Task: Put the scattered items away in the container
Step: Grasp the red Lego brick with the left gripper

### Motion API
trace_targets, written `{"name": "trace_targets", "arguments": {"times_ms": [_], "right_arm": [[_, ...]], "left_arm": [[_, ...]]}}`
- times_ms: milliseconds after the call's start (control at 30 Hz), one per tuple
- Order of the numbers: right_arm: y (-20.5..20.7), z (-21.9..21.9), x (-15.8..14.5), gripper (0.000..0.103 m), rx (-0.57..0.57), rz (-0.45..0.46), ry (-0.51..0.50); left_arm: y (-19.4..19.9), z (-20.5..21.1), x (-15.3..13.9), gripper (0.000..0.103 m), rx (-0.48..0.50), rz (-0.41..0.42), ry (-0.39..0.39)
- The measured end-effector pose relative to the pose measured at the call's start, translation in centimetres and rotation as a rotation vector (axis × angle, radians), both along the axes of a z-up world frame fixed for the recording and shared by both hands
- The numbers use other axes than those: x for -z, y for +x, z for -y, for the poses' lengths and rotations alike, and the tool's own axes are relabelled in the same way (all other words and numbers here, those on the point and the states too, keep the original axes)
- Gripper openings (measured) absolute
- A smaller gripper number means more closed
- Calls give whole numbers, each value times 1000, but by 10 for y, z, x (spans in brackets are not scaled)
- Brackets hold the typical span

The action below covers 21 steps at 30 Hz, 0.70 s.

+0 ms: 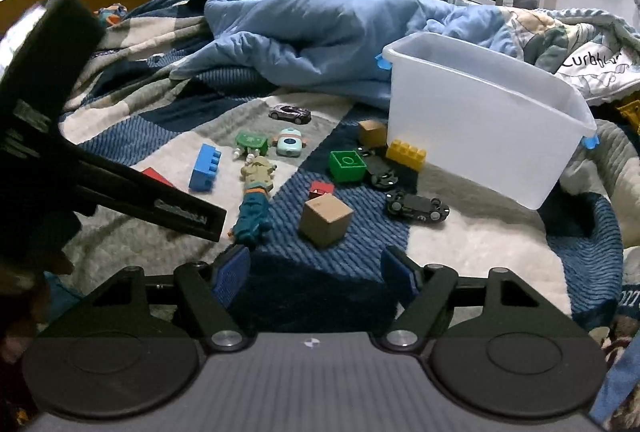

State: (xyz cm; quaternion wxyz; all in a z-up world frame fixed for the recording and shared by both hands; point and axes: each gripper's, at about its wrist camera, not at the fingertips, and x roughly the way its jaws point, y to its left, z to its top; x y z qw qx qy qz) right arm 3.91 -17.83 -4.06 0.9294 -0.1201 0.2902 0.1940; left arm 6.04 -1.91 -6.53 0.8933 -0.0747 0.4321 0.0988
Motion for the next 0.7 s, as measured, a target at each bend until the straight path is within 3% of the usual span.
{"name": "trace_targets", "arguments": {"times_ms": [100, 233, 433, 567, 700], "right_arm": [[-3, -2, 1, 75, -12, 18, -9], [-4, -4, 2, 75, -22, 16, -2], [-6, -5, 1, 75, -23, 18, 5], [-8, -9, 1, 75, -28, 18, 5], [-10, -12, 1, 74, -35, 18, -3]], "left_arm": [[-10, -11, -1, 59, -11, 22, 36], [-24, -32, -6, 56, -16, 20, 91], [-44, -57, -12, 59, 10, -4, 139], [-41, -55, -16, 76, -1, 31, 84], [-23, -47, -10, 77, -66, 32, 93]]}}
